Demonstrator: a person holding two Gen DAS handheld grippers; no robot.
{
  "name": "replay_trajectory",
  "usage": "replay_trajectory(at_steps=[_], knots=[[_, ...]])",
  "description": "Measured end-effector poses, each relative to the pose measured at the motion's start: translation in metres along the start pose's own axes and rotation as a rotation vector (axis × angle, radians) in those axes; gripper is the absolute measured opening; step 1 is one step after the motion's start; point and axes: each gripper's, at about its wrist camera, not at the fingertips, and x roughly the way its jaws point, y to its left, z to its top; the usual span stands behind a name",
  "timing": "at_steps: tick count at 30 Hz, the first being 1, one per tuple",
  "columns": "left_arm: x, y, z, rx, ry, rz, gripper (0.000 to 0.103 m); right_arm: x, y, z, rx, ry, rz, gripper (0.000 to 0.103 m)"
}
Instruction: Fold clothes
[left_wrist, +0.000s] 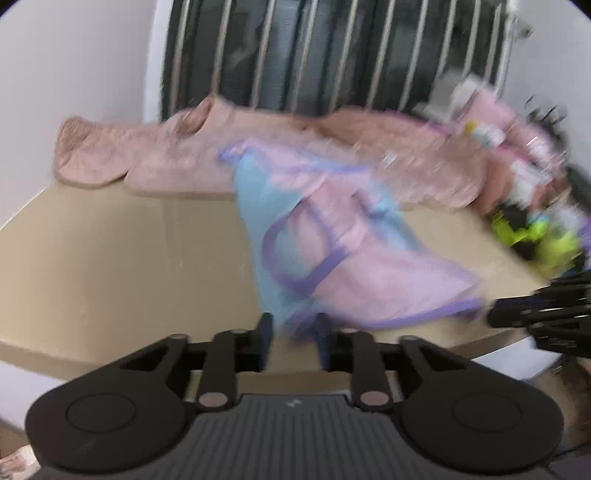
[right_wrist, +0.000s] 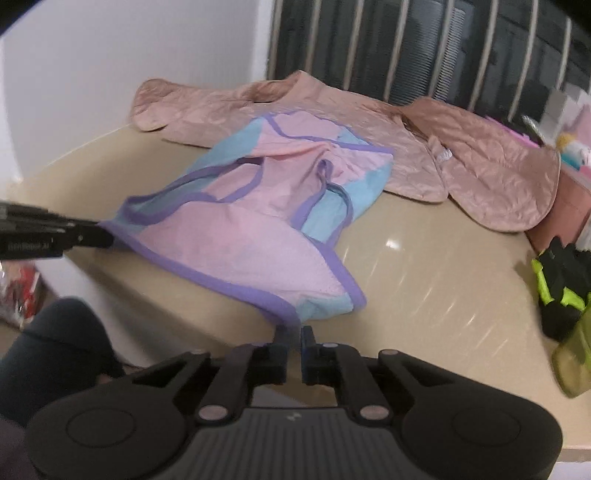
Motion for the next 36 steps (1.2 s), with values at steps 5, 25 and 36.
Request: replay_trajectory(at_steps=[5,25,36], knots=[[0.025,-0.021,0.034,0.055,-0.021,-0.061,0.045,-0.011,-0.021,0.022,0.078,-0.132,0.042,0.022],[0.087,-0.008,0.064,-0.089,0.047,-0.050,0.005,0.054,-0.015,0.061,0.108,-0.176,0.063,0.001],[0.078,0.004,0.040,-0.091,0.064,-0.013,0.058,0.061,-0.004,0.050,0.050,-0.173,0.026,0.043]])
